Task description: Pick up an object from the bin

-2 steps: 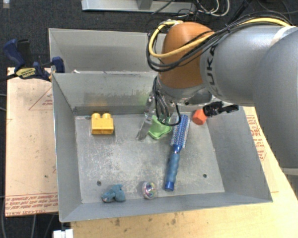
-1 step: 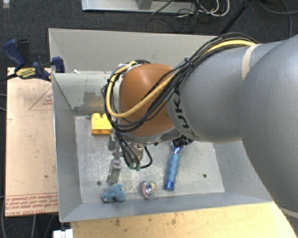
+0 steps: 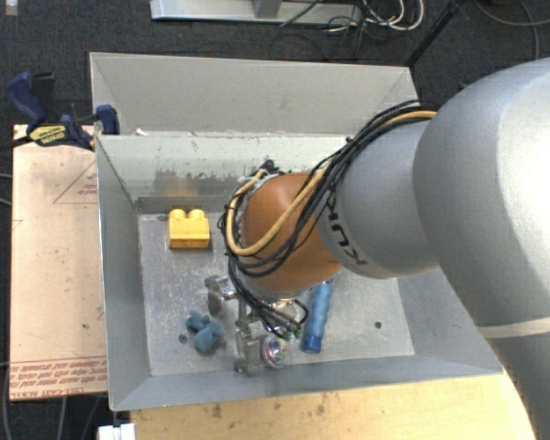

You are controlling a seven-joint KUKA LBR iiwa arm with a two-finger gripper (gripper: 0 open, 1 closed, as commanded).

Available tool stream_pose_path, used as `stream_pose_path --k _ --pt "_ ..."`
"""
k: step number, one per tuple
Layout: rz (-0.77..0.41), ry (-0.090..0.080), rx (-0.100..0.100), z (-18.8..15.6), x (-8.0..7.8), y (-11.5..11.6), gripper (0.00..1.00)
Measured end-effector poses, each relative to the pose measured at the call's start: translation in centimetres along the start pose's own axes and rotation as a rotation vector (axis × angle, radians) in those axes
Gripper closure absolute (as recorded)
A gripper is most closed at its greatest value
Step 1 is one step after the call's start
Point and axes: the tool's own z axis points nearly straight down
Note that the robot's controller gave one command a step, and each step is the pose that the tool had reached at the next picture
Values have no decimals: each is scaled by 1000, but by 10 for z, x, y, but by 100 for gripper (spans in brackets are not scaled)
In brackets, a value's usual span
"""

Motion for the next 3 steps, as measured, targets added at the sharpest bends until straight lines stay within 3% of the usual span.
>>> stream_pose_path --k 1,2,3 --pt "212 -6 -4 0 -18 57 0" --pt "-21 -3 2 -21 8 -22 0" --pt "-384 -6 -2 0 -14 31 0"
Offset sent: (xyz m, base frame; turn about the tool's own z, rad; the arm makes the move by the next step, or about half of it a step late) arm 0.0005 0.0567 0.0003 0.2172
